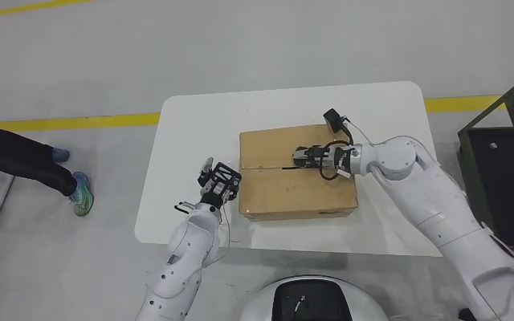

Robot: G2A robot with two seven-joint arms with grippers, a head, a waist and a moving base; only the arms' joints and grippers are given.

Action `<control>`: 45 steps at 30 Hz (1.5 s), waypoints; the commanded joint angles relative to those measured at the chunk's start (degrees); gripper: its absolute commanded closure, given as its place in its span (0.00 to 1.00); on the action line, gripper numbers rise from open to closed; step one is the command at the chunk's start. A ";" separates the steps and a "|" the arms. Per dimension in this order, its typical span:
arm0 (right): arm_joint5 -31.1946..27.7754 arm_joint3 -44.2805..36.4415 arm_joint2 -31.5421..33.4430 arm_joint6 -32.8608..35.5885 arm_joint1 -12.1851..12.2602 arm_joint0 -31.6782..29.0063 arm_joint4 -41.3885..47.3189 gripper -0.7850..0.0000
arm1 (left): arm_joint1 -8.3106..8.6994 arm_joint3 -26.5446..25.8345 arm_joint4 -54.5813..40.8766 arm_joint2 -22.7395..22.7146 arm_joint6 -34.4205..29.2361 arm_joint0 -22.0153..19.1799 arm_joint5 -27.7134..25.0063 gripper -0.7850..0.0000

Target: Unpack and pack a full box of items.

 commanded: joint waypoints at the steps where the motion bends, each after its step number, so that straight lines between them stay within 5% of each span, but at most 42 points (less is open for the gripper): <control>1: -0.03 -0.16 0.42 0.10 0.15 -0.27 -0.04 1.00 | -0.20 -0.12 -0.42 -0.02 0.42 0.11 1.19 0.00; 3: 0.08 -0.43 0.70 0.14 0.26 -0.54 -0.11 1.00 | -0.42 -0.29 -1.68 -0.04 0.45 0.20 1.42 0.05; 7: 0.35 -1.04 0.94 0.09 0.36 -0.91 -0.24 1.00 | -0.62 -1.50 -1.18 -0.01 1.75 0.67 1.63 0.60; 10: 0.47 -1.30 1.02 0.08 0.40 -1.05 -0.31 1.00 | -0.70 -2.79 -1.56 -0.73 3.14 1.61 2.66 0.68; 12: 0.56 -1.37 1.06 0.08 0.41 -1.04 -0.33 1.00 | -0.68 -3.83 -1.16 -1.41 3.81 2.43 3.50 0.64; 15: 0.54 -1.26 1.18 0.00 0.44 -0.98 -0.39 1.00 | -0.69 -5.61 -1.11 -2.46 4.27 3.70 4.57 0.39; 18: 0.63 -1.06 1.25 0.22 0.46 -0.86 -0.44 1.00 | -0.63 -6.49 0.03 -2.98 4.50 4.91 4.12 0.40; 21: 0.42 -0.81 1.30 0.33 0.46 -0.78 -0.31 1.00 | -0.72 -6.45 0.81 -3.10 4.48 5.19 3.91 0.17; 25: 0.20 -0.54 1.18 0.29 0.39 -0.66 -0.14 1.00 | -0.92 -5.68 2.63 -2.37 4.30 4.90 3.03 0.00; 36: -0.31 0.11 1.40 0.35 0.39 -0.46 0.14 1.00 | -0.58 -2.99 11.97 -1.52 4.12 4.94 -4.92 0.00; 45: 0.08 -0.05 0.98 0.12 0.27 -0.35 -0.15 1.00 | -0.85 -5.30 5.00 -3.27 4.50 5.04 -8.78 0.00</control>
